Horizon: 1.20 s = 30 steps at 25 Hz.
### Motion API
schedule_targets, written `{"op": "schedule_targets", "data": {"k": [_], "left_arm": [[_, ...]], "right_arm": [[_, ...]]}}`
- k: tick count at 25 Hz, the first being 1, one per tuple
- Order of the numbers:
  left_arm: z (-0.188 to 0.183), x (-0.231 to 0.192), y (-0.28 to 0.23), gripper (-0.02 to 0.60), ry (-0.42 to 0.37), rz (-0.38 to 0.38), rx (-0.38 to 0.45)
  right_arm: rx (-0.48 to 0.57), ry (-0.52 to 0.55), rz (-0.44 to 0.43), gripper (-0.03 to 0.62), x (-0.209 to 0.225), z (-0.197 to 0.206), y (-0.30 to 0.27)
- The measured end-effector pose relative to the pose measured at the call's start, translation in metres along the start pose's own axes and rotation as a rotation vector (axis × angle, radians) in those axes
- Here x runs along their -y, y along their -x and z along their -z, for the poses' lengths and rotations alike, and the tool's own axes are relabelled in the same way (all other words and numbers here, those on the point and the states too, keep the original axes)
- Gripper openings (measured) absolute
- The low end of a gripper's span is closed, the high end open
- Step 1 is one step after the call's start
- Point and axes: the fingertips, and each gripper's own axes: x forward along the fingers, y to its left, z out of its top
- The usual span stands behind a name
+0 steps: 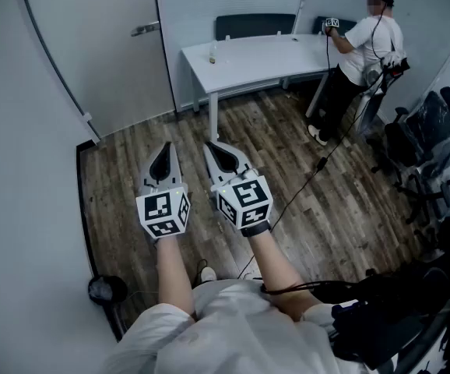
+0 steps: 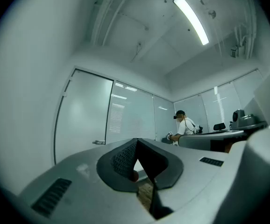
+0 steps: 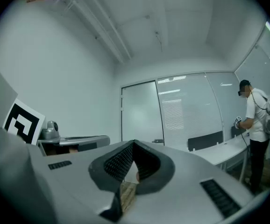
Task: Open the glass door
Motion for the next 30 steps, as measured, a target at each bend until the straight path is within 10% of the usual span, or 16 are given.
{"op": "schedule_targets", "data": {"k": [30], "left_arm": [[0.011,-0.106,0.014,-0.011,0.123,-0.027,0.013]], "right_arm": [[-0.009,-0.075,-0.030,0.002,-0.073,0.020,-0.083]]}}
